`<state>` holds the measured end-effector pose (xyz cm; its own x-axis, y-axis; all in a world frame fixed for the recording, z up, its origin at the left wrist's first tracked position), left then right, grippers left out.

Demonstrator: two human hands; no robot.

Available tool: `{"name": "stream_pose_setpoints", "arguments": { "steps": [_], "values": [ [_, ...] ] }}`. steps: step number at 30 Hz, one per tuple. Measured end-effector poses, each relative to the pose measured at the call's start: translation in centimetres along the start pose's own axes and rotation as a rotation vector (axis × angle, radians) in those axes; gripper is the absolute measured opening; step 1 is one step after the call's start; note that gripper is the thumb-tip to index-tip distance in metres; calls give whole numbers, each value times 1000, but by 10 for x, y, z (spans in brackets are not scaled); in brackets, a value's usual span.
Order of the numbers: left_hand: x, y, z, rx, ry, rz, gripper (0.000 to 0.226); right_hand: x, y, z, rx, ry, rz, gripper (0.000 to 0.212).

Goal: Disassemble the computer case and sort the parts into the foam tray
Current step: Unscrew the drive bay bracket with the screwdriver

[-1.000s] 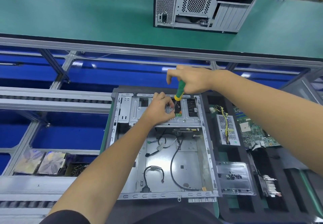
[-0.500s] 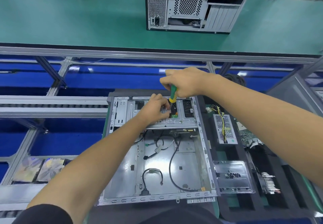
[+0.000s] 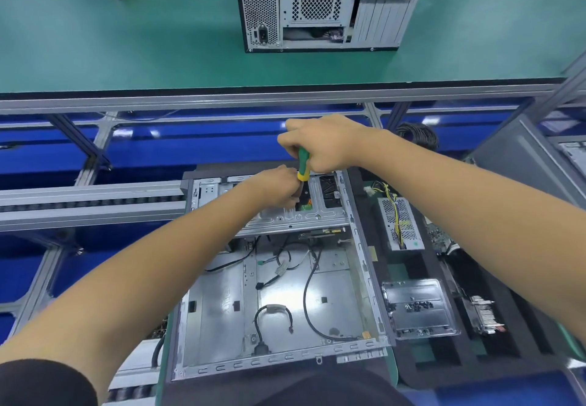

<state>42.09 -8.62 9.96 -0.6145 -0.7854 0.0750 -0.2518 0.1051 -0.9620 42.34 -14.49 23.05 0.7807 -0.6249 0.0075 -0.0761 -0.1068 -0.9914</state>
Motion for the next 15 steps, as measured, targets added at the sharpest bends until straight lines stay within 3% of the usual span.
{"name": "stream_pose_setpoints", "arguments": {
  "steps": [6, 15],
  "values": [
    [10, -5, 4, -137, 36, 138, 23, 5, -4, -4, 20, 17, 26, 27],
    [20, -6, 5, -137, 57, 214, 9, 10, 0, -15, 1, 53, 35, 25]
  ]
}}
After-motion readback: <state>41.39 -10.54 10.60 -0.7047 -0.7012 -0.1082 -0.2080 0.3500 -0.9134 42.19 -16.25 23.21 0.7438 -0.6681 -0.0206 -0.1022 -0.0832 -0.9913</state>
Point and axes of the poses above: each hand's wrist, its own z-axis towards the middle knuckle, its own y-axis out of the palm, x = y × z, the point moved 7 cm from there along z, towards the middle knuckle, and after that the axes turned 1 degree about x, right-handed, at the moved point
